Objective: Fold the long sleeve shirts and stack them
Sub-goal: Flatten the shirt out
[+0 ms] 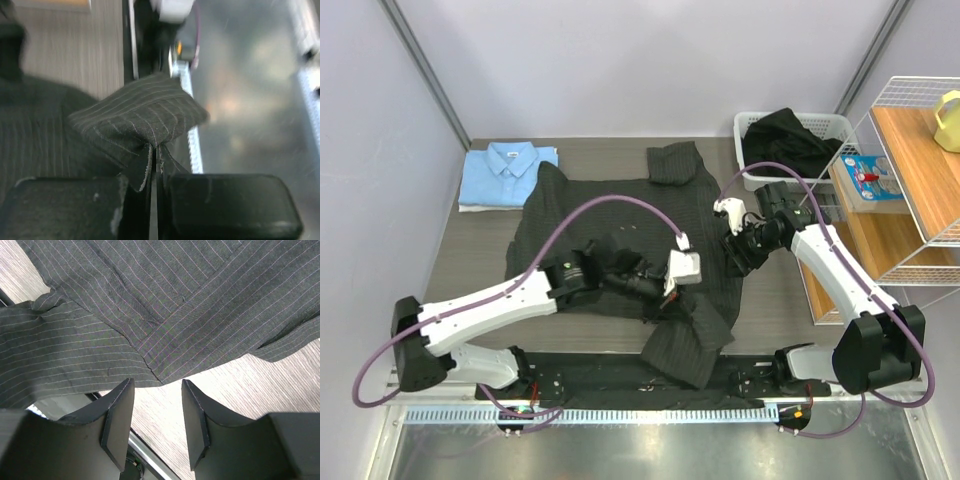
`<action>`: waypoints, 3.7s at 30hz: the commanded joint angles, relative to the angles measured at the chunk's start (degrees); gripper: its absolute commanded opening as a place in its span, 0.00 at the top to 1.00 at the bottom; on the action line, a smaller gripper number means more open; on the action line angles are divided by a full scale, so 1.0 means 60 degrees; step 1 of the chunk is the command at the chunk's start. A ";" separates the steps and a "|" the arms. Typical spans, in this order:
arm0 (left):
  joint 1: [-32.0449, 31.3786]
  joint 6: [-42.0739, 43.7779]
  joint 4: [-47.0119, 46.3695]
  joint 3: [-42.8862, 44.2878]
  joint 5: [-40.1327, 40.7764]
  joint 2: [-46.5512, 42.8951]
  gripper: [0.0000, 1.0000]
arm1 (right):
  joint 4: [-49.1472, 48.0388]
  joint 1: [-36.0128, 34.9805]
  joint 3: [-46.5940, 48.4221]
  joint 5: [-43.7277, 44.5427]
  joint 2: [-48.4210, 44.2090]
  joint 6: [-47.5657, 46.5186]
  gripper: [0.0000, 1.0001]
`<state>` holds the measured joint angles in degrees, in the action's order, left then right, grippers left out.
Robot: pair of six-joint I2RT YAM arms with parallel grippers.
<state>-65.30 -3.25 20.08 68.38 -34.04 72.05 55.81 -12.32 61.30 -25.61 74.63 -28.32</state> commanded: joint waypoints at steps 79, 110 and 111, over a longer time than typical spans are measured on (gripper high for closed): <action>0.7575 1.3946 0.8152 -0.4996 0.4912 -0.1593 1.00 | -0.1203 -0.1260 -0.1031 0.5424 0.3631 -0.0275 0.59; 0.4688 0.8569 0.5354 -0.4820 0.6874 0.1088 1.00 | -0.0718 -0.1067 0.0785 0.3696 0.4846 -0.0203 0.56; 0.4643 0.8554 0.5863 -0.4689 0.6933 0.0957 1.00 | -0.0703 -0.1067 0.0770 0.3711 0.4861 -0.0203 0.56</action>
<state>-35.92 51.44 54.33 38.96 3.33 79.37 52.40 -18.44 65.41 -3.95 103.59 -29.67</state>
